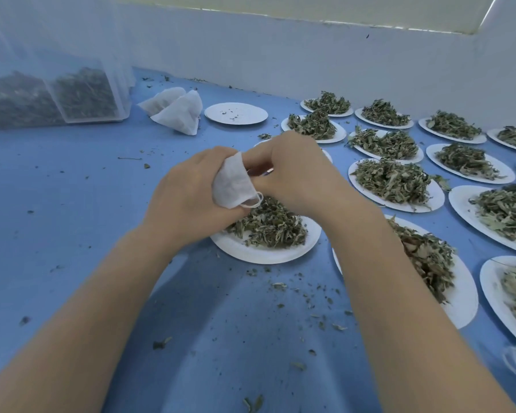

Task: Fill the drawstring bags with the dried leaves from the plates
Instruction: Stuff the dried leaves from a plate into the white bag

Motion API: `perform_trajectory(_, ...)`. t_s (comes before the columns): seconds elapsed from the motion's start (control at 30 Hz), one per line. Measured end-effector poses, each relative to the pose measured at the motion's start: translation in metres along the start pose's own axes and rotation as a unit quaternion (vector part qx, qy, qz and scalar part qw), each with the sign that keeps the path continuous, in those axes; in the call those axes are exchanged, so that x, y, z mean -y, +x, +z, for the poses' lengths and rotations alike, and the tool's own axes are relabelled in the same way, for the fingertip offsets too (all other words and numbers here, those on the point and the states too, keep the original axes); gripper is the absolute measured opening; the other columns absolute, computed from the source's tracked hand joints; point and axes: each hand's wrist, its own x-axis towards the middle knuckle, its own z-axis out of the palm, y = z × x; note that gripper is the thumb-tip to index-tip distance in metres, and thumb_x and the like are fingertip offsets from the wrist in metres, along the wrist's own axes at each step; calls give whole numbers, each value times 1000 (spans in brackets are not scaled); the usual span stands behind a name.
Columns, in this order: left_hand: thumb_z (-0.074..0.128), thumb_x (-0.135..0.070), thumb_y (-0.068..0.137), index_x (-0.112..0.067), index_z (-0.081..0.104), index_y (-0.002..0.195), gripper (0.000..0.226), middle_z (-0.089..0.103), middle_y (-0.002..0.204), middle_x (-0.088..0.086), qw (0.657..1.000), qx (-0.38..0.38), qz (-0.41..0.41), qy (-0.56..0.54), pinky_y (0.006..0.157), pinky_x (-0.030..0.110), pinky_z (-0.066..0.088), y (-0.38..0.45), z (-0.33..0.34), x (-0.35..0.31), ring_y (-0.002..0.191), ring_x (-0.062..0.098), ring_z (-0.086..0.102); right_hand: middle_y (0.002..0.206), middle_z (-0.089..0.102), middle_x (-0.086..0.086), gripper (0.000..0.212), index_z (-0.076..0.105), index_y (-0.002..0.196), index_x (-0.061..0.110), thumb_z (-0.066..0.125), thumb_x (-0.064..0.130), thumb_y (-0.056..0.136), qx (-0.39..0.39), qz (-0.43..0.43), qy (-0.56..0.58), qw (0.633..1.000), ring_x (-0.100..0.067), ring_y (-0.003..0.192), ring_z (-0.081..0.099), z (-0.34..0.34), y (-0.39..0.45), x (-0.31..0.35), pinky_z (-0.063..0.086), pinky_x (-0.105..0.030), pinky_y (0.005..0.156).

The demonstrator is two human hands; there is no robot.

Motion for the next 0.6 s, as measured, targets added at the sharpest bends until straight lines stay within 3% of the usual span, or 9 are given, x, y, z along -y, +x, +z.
perform_trajectory(0.07, 54, -52, 55, -26, 57, 109, 61, 52, 89, -20, 1000, 9, -8, 3, 70, 20, 30, 0, 1, -1, 85, 4, 47, 60, 56, 2, 18, 71, 76, 18, 57, 7, 81, 22, -7, -60, 998, -17, 58, 48, 4, 2, 3, 38, -17, 53)
perform_trajectory(0.13, 53, -48, 53, -29, 57, 105, 56, 51, 82, -21, 1000, 20, -12, 7, 67, 19, 29, 1, 3, -1, 82, 4, 48, 55, 43, 5, 22, 62, 68, 21, 54, 9, 84, 73, -8, -54, 996, -11, 52, 38, 5, 1, 5, 33, -17, 48)
perform_trajectory(0.23, 53, -49, 52, -30, 58, 104, 55, 55, 83, -19, 1000, 6, -3, -20, 63, 17, 33, 0, 3, -1, 80, 2, 50, 58, 48, 7, 25, 61, 69, 29, 58, 12, 87, 101, -20, -12, 995, -7, 53, 44, 0, -1, 2, 33, -18, 52)
perform_trajectory(0.33, 63, -47, 55, -31, 56, 105, 53, 61, 87, -17, 998, -3, 3, -68, 70, 17, 44, 0, 3, 0, 83, 2, 54, 78, 70, 0, 21, 71, 83, 29, 65, 9, 80, 67, -26, 27, 997, -12, 75, 63, -3, -3, 1, 49, -28, 68)
perform_trajectory(0.4, 69, -46, 55, -39, 51, 104, 52, 61, 88, -22, 997, 0, 0, -74, 71, 16, 45, 0, 3, 2, 82, -1, 55, 83, 73, 0, 28, 75, 88, 25, 63, 2, 76, 12, -18, 45, 999, -12, 83, 66, -2, -3, 1, 50, -25, 74)
perform_trajectory(0.47, 69, -47, 56, -49, 44, 98, 48, 57, 86, -34, 998, -2, 3, -68, 68, 7, 41, 0, 3, 3, 81, -10, 52, 85, 73, 1, 30, 75, 90, 20, 58, -1, 76, -48, -12, 29, 998, -12, 84, 66, 2, -1, 4, 49, -24, 75)
perform_trajectory(0.53, 66, -46, 58, -47, 44, 94, 42, 56, 82, -35, 997, -11, 1, -71, 67, 4, 38, 0, 3, 2, 80, -11, 51, 81, 71, 1, 27, 74, 89, 18, 56, 1, 77, -63, -13, -19, 998, -12, 77, 63, 6, 2, 8, 47, -19, 69)
perform_trajectory(0.6, 56, -49, 56, -39, 50, 97, 43, 56, 78, -28, 997, -23, 3, -76, 68, 6, 38, -1, 2, 1, 78, -5, 51, 64, 59, 4, 20, 73, 81, 18, 58, 5, 78, -28, -17, -47, 998, -9, 60, 50, 9, 3, 8, 39, -16, 54)
